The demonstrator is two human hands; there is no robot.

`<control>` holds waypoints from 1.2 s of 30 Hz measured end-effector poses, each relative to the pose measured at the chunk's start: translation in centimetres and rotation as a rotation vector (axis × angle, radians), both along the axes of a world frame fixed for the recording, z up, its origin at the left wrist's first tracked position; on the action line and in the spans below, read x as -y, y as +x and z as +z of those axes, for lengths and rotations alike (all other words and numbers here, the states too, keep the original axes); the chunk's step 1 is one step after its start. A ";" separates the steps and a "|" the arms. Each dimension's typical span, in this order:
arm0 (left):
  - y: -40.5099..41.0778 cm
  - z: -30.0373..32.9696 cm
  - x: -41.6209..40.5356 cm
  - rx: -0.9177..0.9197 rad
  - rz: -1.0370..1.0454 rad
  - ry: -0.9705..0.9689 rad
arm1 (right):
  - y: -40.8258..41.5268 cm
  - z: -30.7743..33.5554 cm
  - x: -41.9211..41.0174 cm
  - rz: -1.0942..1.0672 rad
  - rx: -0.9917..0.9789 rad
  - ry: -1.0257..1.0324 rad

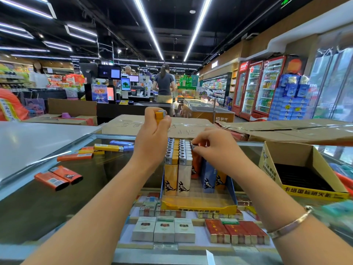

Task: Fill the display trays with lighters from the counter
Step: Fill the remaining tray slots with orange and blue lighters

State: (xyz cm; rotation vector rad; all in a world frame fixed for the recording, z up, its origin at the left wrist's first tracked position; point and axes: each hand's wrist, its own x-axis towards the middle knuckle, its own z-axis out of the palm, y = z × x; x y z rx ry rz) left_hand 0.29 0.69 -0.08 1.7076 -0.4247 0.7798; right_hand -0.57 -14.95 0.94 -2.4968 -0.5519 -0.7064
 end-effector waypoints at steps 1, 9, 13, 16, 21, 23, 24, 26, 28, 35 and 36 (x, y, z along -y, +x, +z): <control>0.0 0.0 0.0 0.000 -0.009 -0.010 | 0.1 0.0 0.0 -0.011 -0.004 -0.021; -0.4 0.7 -0.3 0.074 -0.065 -0.170 | 0.2 0.0 -0.2 -0.050 -0.020 -0.088; -0.4 0.8 -0.5 -0.001 -0.114 -0.238 | 0.1 -0.2 0.2 -0.045 0.032 -0.091; -0.2 0.7 -0.6 -0.099 -0.184 -0.330 | -0.4 0.3 0.4 0.102 0.045 0.216; -0.2 0.5 -0.6 -0.221 -0.310 -0.404 | -1.2 0.8 0.3 0.302 0.009 0.310; -0.4 0.4 -0.5 -0.189 -0.302 -0.348 | -1.3 0.6 0.0 0.304 0.042 0.246; -0.5 0.4 -0.3 -0.165 -0.294 -0.314 | -1.4 0.5 -0.1 0.283 0.088 0.189; -0.9 0.5 0.0 -0.136 -0.301 -0.261 | -1.4 0.4 -0.3 0.226 0.195 0.089; -1.3 0.7 0.2 -0.120 -0.348 -0.236 | -1.5 0.5 -0.3 0.175 0.233 0.096; -1.2 0.9 0.2 -0.029 -0.283 0.007 | -1.8 1.0 0.0 0.310 0.020 0.241; -1.2 0.8 0.2 -0.022 -0.289 0.027 | -1.9 0.9 0.1 0.336 0.021 0.250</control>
